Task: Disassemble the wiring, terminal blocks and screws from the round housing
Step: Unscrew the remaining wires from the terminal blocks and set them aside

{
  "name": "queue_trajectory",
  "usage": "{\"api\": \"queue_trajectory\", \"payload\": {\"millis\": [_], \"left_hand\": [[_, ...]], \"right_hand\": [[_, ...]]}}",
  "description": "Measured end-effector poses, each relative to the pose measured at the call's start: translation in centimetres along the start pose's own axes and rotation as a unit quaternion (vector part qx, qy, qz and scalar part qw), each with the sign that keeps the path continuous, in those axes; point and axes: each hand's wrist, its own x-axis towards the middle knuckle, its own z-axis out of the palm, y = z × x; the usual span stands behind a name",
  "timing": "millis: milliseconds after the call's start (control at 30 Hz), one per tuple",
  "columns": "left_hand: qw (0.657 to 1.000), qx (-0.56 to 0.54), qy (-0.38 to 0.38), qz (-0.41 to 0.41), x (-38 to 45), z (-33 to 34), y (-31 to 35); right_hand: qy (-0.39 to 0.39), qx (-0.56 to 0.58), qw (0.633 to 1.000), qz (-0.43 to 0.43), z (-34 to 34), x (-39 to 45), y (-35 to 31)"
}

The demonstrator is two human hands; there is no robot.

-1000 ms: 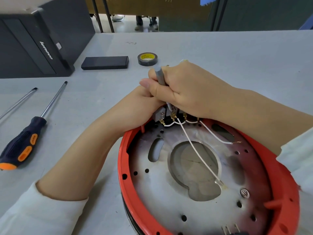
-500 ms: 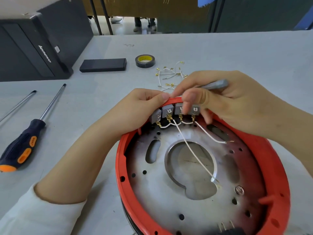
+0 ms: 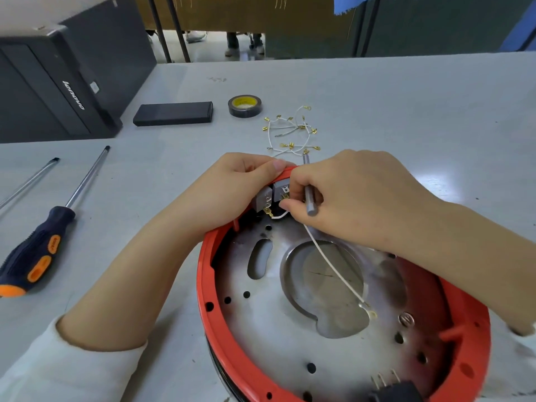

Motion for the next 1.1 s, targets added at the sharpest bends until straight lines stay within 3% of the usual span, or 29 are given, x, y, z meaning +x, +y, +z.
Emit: {"api": "queue_trajectory", "payload": {"millis": [533,1100], "left_hand": [[0.999,0.032,0.018,0.012,0.1,0.1,0.0],[0.999,0.036,0.017,-0.005,0.2,0.0,-0.1]], "right_hand": [[-0.007,-0.022,1.000,-0.004,0.5,0.3,-1.3],[0.004,0.065,0.998,0.003,-0.2,-0.5,0.3]]}}
